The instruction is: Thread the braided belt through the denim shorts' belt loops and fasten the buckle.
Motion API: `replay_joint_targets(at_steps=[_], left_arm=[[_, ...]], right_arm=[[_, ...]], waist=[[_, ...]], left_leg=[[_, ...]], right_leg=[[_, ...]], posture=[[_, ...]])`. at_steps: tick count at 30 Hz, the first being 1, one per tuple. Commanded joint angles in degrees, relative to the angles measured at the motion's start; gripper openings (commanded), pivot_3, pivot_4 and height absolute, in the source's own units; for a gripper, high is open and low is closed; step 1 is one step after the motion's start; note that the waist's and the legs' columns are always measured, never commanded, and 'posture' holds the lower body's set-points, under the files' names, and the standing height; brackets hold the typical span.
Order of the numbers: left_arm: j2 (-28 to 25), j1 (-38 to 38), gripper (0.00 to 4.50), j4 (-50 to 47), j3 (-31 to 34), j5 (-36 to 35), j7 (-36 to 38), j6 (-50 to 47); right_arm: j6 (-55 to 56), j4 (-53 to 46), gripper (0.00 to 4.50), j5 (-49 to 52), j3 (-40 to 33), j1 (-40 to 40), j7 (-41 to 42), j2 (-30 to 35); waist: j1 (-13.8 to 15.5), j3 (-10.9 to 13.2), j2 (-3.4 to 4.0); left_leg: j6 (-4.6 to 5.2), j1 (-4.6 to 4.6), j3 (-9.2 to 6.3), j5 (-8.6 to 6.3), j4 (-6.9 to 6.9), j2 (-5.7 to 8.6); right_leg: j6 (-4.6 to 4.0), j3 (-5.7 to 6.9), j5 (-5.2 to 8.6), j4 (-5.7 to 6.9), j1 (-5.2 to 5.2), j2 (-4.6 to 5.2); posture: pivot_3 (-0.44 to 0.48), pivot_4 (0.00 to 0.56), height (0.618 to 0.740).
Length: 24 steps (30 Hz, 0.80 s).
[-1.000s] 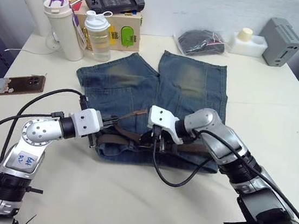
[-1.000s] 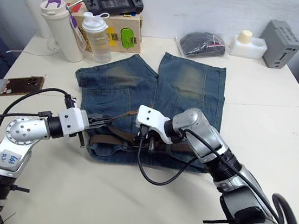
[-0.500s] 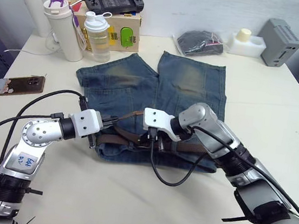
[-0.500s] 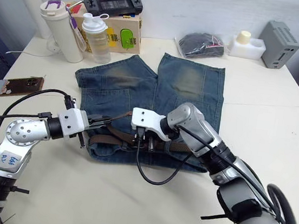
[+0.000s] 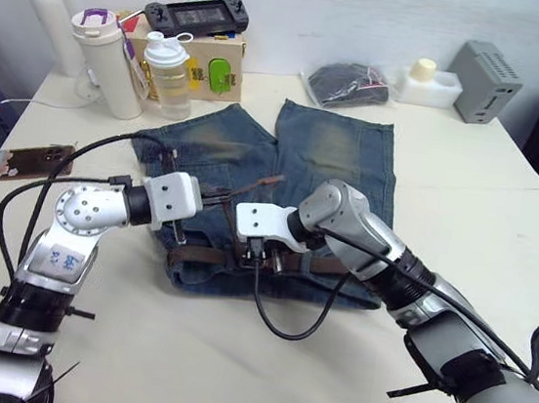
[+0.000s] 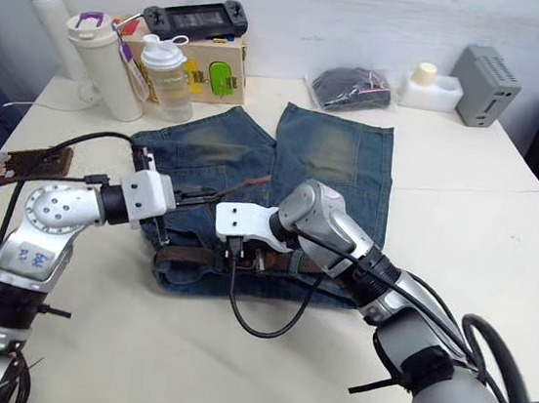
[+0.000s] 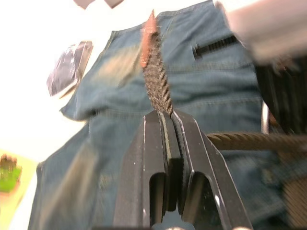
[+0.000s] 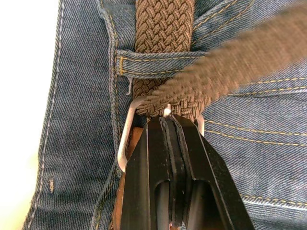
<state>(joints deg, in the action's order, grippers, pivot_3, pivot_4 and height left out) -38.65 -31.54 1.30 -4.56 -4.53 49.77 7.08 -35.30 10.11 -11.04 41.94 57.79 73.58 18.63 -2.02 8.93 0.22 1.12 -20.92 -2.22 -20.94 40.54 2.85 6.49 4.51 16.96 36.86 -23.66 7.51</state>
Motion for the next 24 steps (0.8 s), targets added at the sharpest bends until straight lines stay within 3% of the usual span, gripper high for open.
replay_joint_targets(at_steps=[1, 3, 11, 15, 24], left_arm=[[0.08, -7.14, 0.00, 2.37, 2.25, -1.56, 0.73, 3.62], [0.68, -11.03, 0.00, 5.27, 1.15, -1.47, 2.19, 5.48], [5.74, -26.75, 0.00, 14.77, -2.34, -2.03, 6.87, 11.07], [12.24, -35.42, 0.00, 18.48, -4.37, -2.53, 7.44, 13.35], [24.44, -47.14, 0.00, 26.73, -6.28, -2.05, 6.53, 19.08]], right_arm=[[-2.15, 6.46, 0.06, -3.72, 12.57, -8.29, 2.61, -1.92], [-1.57, 7.47, 0.06, -4.64, 13.07, -9.33, 3.01, -2.78], [2.03, 11.92, 0.06, -8.65, 13.51, -11.64, 4.45, -5.09], [3.13, 12.62, 0.06, -10.04, 13.08, -12.21, 5.26, -5.92], [3.83, 12.02, 0.06, -12.47, 12.22, -13.81, 7.16, -6.59]], waist=[[-0.06, -0.15, -0.04], [-0.09, -0.36, -0.14], [-0.04, -1.02, -0.18], [0.15, -1.10, -0.14], [1.19, -1.17, -0.04]], left_leg=[[-0.01, 0.13, 0.01, 0.00, -0.10, -0.01], [-0.04, 0.58, 0.12, -0.01, -0.40, -0.03], [-0.16, 0.78, 0.36, -0.03, -0.49, -0.22], [-0.16, 0.80, 0.42, -0.02, -0.47, -0.22], [-0.07, 0.77, 0.45, 0.06, -0.40, -0.12]], right_leg=[[-0.03, -0.02, 0.02, 0.03, 0.06, 0.00], [-0.12, -0.04, 0.08, -0.03, 0.23, 0.00], [-0.23, -0.06, 0.14, -0.05, 0.32, -0.07], [-0.22, -0.08, 0.15, -0.07, 0.33, -0.08], [-0.17, -0.11, 0.13, -0.16, 0.43, 0.02]], posture=[[0.000, 0.150, 0.682], [0.000, 0.150, 0.682], [0.000, 0.150, 0.682], [0.000, 0.150, 0.682], [0.000, 0.150, 0.682]])
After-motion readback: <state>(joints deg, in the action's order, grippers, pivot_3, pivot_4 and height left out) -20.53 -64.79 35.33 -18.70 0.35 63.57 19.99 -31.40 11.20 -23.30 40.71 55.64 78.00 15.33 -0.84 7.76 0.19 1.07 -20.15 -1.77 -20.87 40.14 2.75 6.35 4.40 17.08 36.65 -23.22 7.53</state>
